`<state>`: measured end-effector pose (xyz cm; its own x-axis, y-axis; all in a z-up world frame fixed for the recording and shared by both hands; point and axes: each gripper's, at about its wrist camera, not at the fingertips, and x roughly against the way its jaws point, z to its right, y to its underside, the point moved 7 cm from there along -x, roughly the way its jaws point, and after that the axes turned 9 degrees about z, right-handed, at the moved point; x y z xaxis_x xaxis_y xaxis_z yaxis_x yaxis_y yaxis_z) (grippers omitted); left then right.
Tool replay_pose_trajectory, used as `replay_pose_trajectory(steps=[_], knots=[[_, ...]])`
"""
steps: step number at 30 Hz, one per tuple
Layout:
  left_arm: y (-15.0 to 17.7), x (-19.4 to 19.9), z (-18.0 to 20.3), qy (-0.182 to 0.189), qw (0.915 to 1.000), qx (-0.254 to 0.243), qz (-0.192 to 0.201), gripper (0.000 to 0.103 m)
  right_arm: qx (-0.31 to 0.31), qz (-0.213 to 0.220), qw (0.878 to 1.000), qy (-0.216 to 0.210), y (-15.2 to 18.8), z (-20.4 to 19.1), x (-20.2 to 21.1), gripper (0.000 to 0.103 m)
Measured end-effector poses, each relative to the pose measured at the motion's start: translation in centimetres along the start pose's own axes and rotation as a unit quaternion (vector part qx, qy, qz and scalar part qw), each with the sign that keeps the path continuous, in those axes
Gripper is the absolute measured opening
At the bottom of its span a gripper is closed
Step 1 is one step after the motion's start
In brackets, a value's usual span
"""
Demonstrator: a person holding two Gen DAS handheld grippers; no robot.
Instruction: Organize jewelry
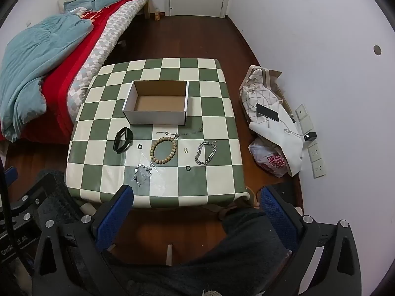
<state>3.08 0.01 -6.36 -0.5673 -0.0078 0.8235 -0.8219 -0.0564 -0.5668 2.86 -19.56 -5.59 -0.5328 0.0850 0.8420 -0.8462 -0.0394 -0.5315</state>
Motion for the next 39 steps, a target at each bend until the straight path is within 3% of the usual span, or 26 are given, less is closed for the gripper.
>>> replay_pose_trajectory(steps=[1, 39], knots=[[-0.1, 0.1, 0.0, -0.003, 0.9999, -0.002, 0.013, 0.103, -0.001, -0.001, 1.0, -0.002, 0.0, 0.0, 0.0, 0.103], [-1.5, 1.3, 0.4, 0.0, 0.9998, -0.003, 0.019, 0.103, 0.001, 0.005, 1.0, 0.003, -0.3, 0.7, 1.1, 0.103]])
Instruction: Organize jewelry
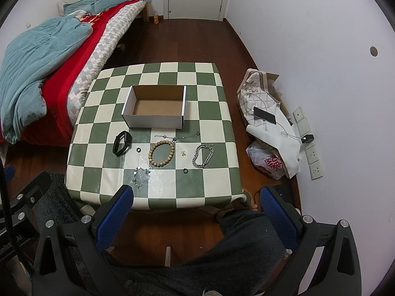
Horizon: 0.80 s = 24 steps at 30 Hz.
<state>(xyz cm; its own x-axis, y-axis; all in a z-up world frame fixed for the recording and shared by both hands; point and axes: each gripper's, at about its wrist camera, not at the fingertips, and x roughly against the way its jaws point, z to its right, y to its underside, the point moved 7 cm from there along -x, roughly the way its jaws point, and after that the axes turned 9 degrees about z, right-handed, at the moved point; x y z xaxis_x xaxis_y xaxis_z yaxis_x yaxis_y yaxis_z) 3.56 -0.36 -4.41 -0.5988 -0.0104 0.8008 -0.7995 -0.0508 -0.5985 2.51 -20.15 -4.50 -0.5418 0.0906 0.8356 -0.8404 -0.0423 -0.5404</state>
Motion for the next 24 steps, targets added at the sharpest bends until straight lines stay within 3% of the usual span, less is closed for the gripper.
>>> replay_pose_trajectory(steps=[24], knots=[[-0.5, 0.7, 0.3, -0.001, 1.0, -0.001, 0.007, 0.103, 0.002, 0.005, 1.0, 0.001, -0.4, 0.5, 1.0, 0.103]])
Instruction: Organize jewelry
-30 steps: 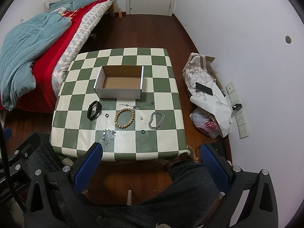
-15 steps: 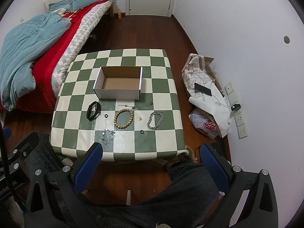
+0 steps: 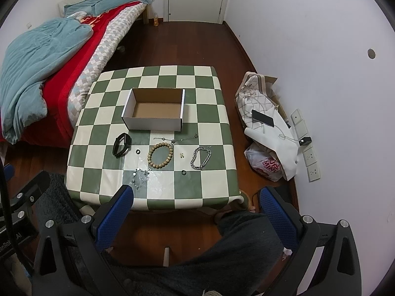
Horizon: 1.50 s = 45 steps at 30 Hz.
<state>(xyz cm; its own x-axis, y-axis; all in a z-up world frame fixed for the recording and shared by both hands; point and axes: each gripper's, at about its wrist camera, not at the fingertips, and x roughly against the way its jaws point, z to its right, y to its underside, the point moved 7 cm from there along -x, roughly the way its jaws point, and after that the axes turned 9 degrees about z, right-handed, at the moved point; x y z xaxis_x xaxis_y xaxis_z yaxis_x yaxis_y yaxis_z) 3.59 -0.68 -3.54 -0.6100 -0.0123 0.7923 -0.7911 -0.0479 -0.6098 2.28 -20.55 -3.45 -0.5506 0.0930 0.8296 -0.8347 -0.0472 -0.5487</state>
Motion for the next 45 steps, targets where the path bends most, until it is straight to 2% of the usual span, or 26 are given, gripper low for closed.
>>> replay_pose_trajectory(steps=[35, 39, 45], knots=[[0.0, 0.4, 0.1, 0.002, 1.0, 0.004, 0.003, 0.103, -0.002, 0.004, 1.0, 0.003, -0.7, 0.4, 0.3, 0.103], [0.4, -0.9, -0.5, -0.019, 0.9998, 0.006, 0.007, 0.103, -0.003, 0.001, 1.0, 0.001, -0.8, 0.9, 0.6, 0.103], [-0.9, -5.3, -1.5, -0.062, 0.998, 0.004, 0.01, 0.103, -0.021, -0.014, 1.0, 0.016, -1.0, 1.7, -4.1, 0.103]])
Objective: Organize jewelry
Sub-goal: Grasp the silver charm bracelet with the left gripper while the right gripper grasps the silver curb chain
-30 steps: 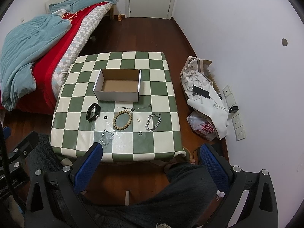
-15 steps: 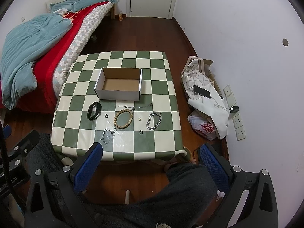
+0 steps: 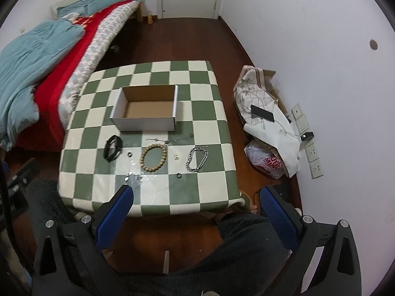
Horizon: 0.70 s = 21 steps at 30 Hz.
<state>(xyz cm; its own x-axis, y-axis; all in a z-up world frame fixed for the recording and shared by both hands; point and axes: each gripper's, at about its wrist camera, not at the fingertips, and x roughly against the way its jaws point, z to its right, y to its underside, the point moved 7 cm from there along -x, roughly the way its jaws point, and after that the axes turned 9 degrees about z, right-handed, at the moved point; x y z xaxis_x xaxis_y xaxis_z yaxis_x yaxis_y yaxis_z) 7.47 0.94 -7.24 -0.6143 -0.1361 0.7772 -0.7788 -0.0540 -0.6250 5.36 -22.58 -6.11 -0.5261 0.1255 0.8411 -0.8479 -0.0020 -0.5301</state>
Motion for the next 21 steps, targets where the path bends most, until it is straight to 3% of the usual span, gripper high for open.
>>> replay_pose_trajectory(steps=[9, 17, 21], knots=[[-0.5, -7.9, 1.0, -0.023, 0.9985, -0.031, -0.039, 0.103, -0.02, -0.055, 0.998, 0.019, 0.0, 1.3, -10.0, 0.103], [0.9, -13.8, 4.5, -0.004, 0.9948, -0.063, -0.079, 0.103, -0.053, -0.113, 0.992, 0.03, 1.7, 2.8, -18.4, 0.103], [3.2, -16.4, 5.9, 0.01, 0.9909, -0.08, -0.107, 0.103, -0.062, -0.142, 0.987, 0.031, 3.3, 3.4, -21.7, 0.103]])
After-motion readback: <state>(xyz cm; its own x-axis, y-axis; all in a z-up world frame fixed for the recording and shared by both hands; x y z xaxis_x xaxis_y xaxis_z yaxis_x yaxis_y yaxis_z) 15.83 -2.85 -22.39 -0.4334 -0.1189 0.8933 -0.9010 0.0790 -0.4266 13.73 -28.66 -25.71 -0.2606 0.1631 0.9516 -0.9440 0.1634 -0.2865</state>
